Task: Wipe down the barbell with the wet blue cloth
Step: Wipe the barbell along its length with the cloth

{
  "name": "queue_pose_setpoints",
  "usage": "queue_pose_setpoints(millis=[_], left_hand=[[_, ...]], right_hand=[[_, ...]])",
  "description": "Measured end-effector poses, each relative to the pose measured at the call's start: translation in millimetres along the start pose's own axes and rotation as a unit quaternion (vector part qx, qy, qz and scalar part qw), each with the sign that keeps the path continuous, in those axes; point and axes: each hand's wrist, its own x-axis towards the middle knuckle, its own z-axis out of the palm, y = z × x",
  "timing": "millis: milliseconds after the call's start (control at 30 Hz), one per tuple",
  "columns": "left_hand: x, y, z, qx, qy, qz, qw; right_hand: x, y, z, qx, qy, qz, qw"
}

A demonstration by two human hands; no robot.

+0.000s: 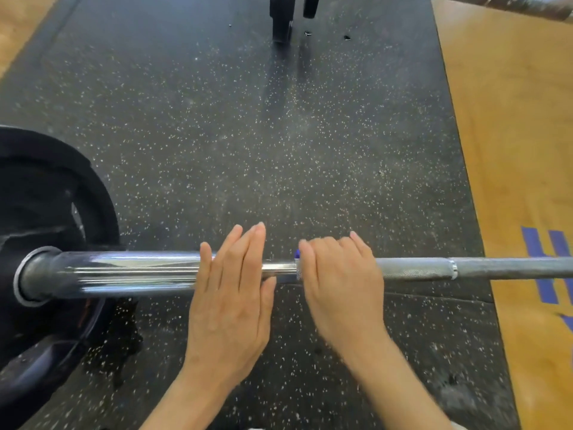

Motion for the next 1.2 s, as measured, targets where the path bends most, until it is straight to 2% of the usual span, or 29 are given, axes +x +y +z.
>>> queue_pose_setpoints(millis=[67, 133, 233, 367, 433, 500, 533, 667, 733, 800, 867, 933, 1000, 1133, 1200], left_hand=[[-5, 1, 0, 0.003, 0.001, 0.0, 1.0], [-8, 3, -2, -0.003, -0.007, 0.005, 1.0], [-12, 0, -8, -0.001, -0.019, 0.018, 1.0], [-14, -6, -12, 0.004, -0.026, 0.019, 0.999], [-14, -6, -10, -0.002, -0.024, 0.017, 1.0], [-13, -7, -9, -0.006, -0.018, 0.014, 1.0], [-13, -8, -8, -0.004, -0.015, 0.012, 1.0], [-10, -8, -10, -0.004, -0.01, 0.007, 1.0], [-8, -9, -9, 0.0, -0.013, 0.011, 1.0], [-8, -11, -9, 0.005, -0.016, 0.012, 1.0], [-7, -12, -9, 0.003, -0.015, 0.012, 1.0], [-5, -11, -8, 0.002, -0.008, 0.012, 1.0], [-4, -11, -7, 0.004, -0.006, 0.012, 1.0], [-4, -13, -8, -0.003, -0.008, 0.015, 1.0], [-4, -13, -8, -0.006, -0.009, 0.017, 1.0]], right_hand=[[1, -3, 2, -0.012, 0.001, 0.009, 1.0], [-28, -6, 5, 0.037, 0.021, 0.018, 0.999], [-62, 6, 13, 0.055, 0.066, -0.029, 0.996], [-53, -13, 20, 0.109, 0.068, 0.015, 0.992], [-56, -32, 22, 0.114, 0.056, -0.033, 0.991], [-57, -19, 21, 0.091, 0.042, -0.106, 0.989], [-56, -7, 20, 0.075, 0.042, -0.114, 0.99], [-55, -16, 21, 0.093, 0.067, -0.045, 0.992], [-53, -25, 25, 0.107, 0.066, -0.078, 0.989], [-49, -11, 24, 0.068, 0.069, -0.108, 0.989], [-51, -4, 23, 0.05, 0.086, -0.072, 0.992], [-51, -21, 25, 0.087, 0.088, -0.046, 0.991], [-50, -31, 28, 0.101, 0.068, -0.095, 0.988], [-30, 24, 6, -0.035, 0.02, -0.241, 0.97], [-21, 36, -6, -0.055, -0.016, -0.285, 0.957]])
